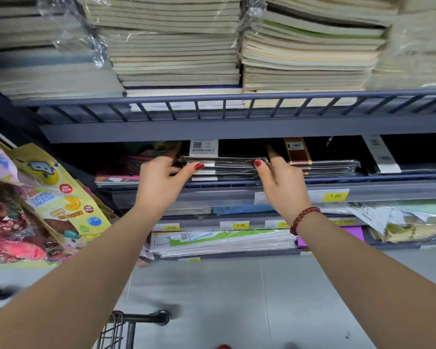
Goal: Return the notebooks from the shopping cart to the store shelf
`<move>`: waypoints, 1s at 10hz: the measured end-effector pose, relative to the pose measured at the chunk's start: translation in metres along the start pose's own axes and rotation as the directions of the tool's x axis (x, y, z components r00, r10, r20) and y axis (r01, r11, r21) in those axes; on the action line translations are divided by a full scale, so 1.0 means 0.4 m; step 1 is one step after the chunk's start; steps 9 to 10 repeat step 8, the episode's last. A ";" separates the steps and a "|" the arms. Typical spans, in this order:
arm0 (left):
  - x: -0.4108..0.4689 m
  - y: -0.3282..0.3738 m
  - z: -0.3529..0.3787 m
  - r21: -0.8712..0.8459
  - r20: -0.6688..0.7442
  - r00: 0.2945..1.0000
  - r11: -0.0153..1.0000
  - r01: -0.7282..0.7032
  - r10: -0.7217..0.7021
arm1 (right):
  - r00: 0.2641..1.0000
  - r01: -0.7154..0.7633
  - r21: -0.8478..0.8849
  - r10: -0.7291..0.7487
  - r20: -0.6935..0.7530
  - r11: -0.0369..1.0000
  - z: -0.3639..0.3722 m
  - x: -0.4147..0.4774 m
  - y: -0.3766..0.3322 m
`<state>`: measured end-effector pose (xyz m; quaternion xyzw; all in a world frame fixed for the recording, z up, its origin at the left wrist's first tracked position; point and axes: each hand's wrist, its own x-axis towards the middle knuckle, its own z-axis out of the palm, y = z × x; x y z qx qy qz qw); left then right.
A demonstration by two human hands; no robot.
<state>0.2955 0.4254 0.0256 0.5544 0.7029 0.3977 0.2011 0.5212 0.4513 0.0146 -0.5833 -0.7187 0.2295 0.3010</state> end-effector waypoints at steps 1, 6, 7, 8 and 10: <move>0.007 -0.010 0.007 0.005 -0.019 0.999 0.999 -0.032 0.032 | 0.998 -0.003 -0.009 0.003 -0.070 1.000 0.007 0.000 0.001; -0.012 0.019 0.000 0.061 0.041 0.997 0.996 -0.069 0.066 | 0.994 -0.108 -0.006 0.108 -0.004 0.994 -0.003 -0.008 -0.033; -0.024 0.019 -0.027 0.159 0.096 0.993 0.983 -0.090 0.076 | 0.986 -0.148 0.029 0.146 0.081 0.989 -0.025 -0.024 -0.059; -0.067 0.023 -0.064 0.407 0.079 0.985 0.897 -0.170 0.151 | 0.965 -0.180 -0.013 0.179 0.190 0.984 -0.059 -0.077 -0.072; -0.067 0.023 -0.064 0.407 0.079 0.985 0.897 -0.170 0.151 | 0.965 -0.180 -0.013 0.179 0.190 0.984 -0.059 -0.077 -0.072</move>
